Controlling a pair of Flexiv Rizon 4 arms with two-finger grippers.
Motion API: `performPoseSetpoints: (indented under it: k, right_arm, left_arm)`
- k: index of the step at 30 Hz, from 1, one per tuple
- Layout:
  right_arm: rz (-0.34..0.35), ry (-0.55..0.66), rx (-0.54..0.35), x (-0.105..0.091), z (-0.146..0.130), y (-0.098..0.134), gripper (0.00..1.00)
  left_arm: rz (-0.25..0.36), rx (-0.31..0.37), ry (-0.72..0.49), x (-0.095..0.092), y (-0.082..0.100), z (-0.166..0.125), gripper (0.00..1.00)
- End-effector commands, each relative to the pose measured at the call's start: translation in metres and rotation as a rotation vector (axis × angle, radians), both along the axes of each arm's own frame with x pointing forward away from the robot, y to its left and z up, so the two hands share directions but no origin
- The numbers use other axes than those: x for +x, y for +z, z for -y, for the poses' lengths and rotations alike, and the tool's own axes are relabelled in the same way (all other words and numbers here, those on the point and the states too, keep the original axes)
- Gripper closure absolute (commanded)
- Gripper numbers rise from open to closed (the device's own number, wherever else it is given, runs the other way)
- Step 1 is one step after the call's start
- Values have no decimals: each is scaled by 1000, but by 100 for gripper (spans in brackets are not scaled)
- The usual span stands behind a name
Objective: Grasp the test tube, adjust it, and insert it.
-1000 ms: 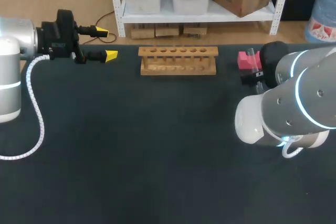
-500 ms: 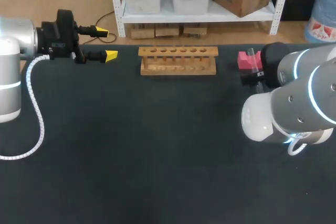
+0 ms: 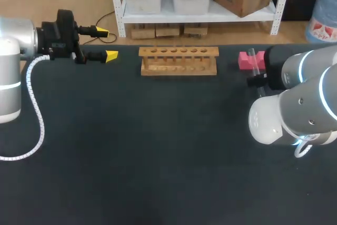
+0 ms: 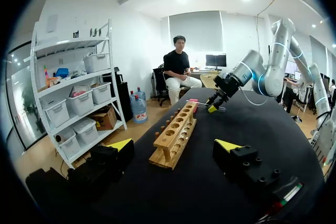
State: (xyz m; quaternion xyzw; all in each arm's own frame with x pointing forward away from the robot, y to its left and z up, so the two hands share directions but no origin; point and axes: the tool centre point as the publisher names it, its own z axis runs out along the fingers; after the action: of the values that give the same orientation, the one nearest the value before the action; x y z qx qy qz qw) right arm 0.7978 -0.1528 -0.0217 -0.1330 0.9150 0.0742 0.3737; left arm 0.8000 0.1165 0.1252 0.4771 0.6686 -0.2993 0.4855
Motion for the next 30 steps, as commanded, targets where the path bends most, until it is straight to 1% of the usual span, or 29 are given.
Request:
performPoseSetpoints:
  k: [1,5,9,10,12,13,14,16,17,25,30]
  right_arm:
    - [-3,5,8,1,4,0,52]
    - [-4,3,1,1,4,0,61]
    - [-5,3,-5,1,4,0,63]
    - [-5,1,-7,1,4,0,65]
    - [-5,-4,-11,0,5,1,73]
    - [-5,-6,-14,0,5,1,79]
    - [-5,-9,-16,-1,5,2,89]
    - [-4,-16,-18,-1,6,3,93]
    - [-2,-20,-18,-2,6,4,99]
    - [8,-62,-18,-12,8,13,100]
    - [26,-102,-14,-20,8,27,100]
  left_arm:
    - [7,-5,2,-1,-2,-1,0]
    - [7,-5,2,-1,-2,-1,0]
    - [7,-5,2,-1,-2,-1,0]
    - [7,-5,2,-1,-2,-1,0]
    - [7,-5,2,-1,-2,-1,0]
    - [7,-5,2,-1,-2,-1,0]
    - [7,-5,2,-1,-2,-1,0]
    - [7,-5,2,-1,-2,-1,0]
    - [7,-5,2,-1,-2,-1,0]
    - [7,-5,2,-1,-2,-1,0]
    - [7,-5,2,-1,-2,-1,0]
